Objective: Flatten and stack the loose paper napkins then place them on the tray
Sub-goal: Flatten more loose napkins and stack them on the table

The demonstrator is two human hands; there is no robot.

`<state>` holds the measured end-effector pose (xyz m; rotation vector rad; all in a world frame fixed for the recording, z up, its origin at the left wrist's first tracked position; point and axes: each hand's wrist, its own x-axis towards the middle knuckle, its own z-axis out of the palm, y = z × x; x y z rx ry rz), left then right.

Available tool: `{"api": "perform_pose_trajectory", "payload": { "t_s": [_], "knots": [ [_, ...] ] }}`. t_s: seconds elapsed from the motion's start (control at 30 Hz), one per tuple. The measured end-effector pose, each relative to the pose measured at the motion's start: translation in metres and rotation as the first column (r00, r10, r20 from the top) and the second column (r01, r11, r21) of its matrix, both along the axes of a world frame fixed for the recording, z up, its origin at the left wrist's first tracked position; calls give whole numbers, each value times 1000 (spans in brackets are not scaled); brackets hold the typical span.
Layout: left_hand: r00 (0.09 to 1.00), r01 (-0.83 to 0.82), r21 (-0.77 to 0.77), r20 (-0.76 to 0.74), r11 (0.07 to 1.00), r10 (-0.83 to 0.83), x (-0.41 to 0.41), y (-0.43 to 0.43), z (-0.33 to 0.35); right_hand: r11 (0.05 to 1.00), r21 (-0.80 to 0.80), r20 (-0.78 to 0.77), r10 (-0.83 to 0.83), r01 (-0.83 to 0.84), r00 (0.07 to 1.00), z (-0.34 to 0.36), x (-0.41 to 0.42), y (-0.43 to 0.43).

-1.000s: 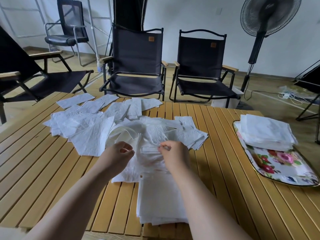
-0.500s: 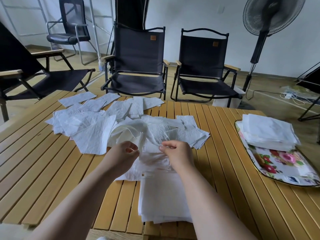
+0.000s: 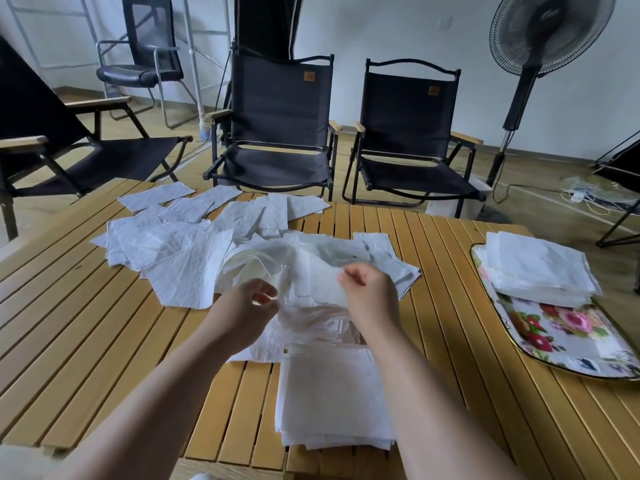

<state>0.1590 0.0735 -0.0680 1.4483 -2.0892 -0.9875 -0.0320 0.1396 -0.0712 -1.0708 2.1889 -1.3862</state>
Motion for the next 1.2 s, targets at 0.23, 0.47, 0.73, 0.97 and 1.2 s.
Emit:
{"api": "perform_pose_trajectory", "payload": {
  "t_s": [0.23,0.47,0.73,0.97,1.2],
  "knots": [
    [960,-25,-76,-281,997,3,0,2,7,949,-173,-129,243,-263,961,61,-2,37],
    [788,452,439,-604,777,-117,1,26,31,909,-258,377,407,-327,832,87,-12,91],
    [906,396,543,-98,741,-412,1,35,13,709,542,401,254,-451,880,56,-52,118],
    [829,319,540,238,779,-505,-7,31,11,674,724,-68,279,-145,958,39,-35,83],
    [990,52,103,124,993,-65,-1,6,3,945,288,-144,200,-152,969,10,6,30]
  ]
}}
